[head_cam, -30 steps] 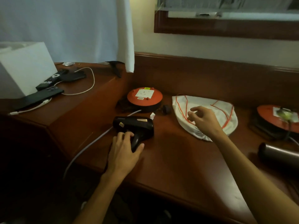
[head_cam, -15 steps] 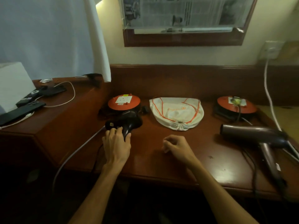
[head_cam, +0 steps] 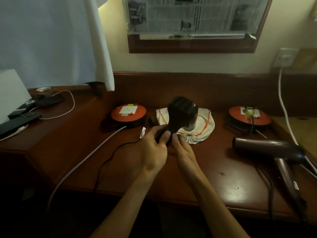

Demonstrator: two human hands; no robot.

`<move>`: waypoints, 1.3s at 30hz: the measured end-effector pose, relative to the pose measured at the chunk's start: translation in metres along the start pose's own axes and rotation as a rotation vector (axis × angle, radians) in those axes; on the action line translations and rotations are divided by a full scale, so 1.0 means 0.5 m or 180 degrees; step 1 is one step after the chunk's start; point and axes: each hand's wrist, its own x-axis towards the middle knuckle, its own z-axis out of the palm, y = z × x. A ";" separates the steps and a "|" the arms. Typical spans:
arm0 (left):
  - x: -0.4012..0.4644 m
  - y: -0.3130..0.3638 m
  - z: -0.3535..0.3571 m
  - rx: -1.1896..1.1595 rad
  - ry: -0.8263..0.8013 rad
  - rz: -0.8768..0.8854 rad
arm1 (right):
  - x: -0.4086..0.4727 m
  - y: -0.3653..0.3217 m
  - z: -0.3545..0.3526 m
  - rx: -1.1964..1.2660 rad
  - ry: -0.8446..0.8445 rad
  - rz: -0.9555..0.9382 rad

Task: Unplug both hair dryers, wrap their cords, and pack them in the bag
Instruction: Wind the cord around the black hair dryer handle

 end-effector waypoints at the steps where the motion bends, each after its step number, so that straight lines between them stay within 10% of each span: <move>1: 0.000 -0.006 0.015 -0.0195 0.0063 -0.0147 | 0.003 0.004 -0.005 -0.0014 0.0088 -0.0026; 20: -0.099 -0.103 0.150 -0.0786 -0.1532 -0.1682 | 0.065 -0.032 -0.121 -0.1029 0.1491 -0.0640; 26: -0.112 -0.091 0.159 -0.1206 -0.1935 -0.1748 | 0.028 -0.038 -0.197 0.0506 0.0471 0.0553; 29: -0.114 -0.090 0.167 -0.1380 -0.2134 -0.1907 | 0.028 0.007 -0.212 0.0071 0.0471 0.0513; 35: -0.129 -0.063 0.109 0.0103 -0.3138 -0.1515 | 0.067 0.025 -0.242 -0.1865 0.0622 -0.0056; 39: -0.125 -0.049 0.060 0.1294 -0.2940 -0.0898 | 0.075 0.021 -0.218 -0.1771 0.0452 0.0175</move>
